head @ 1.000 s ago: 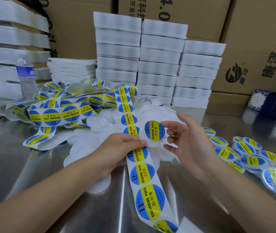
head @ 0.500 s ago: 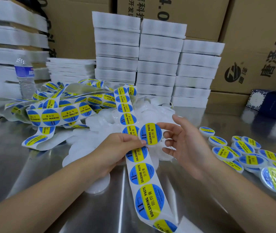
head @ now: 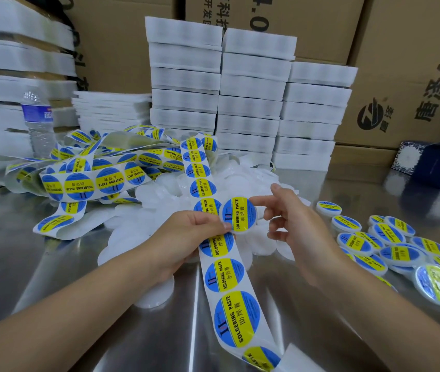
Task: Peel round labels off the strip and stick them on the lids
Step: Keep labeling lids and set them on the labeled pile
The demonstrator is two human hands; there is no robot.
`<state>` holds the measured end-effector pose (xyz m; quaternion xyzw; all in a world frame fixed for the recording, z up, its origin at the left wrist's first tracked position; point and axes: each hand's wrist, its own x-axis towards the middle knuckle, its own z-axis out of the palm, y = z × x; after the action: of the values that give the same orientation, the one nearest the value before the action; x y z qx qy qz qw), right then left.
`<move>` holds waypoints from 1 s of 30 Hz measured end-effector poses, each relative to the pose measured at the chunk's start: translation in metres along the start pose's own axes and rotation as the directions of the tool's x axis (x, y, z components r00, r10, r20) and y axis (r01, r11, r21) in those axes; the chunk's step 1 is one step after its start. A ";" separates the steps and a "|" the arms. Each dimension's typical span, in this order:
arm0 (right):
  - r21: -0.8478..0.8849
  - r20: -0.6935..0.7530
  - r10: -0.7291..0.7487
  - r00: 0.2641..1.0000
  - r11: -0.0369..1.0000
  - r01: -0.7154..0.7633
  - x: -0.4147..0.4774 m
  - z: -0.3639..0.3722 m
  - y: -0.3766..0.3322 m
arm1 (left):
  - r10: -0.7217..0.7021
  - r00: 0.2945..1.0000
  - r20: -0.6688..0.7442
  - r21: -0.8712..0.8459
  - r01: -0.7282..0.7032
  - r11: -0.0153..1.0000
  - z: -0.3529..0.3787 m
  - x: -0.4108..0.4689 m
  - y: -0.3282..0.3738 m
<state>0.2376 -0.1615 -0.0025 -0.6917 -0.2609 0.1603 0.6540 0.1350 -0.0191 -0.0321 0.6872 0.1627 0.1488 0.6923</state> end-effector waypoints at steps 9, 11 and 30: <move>-0.084 -0.015 -0.046 0.999 0.995 0.045 -0.001 0.001 0.000 | -0.001 1.000 0.003 -0.031 0.001 1.000 0.001 -0.001 0.002; -0.099 -0.014 -0.041 0.999 0.994 0.040 -0.001 0.000 -0.001 | 0.005 1.000 0.002 -0.033 -0.005 0.999 0.001 -0.001 0.002; -0.338 0.051 -0.370 0.928 0.868 0.365 -0.001 -0.001 0.015 | 0.027 1.000 0.015 0.015 -0.027 1.000 0.002 -0.003 0.004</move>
<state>0.2397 -0.1629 -0.0175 -0.7335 -0.4065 -0.0199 0.5444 0.1334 -0.0216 -0.0276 0.6957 0.1495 0.1517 0.6860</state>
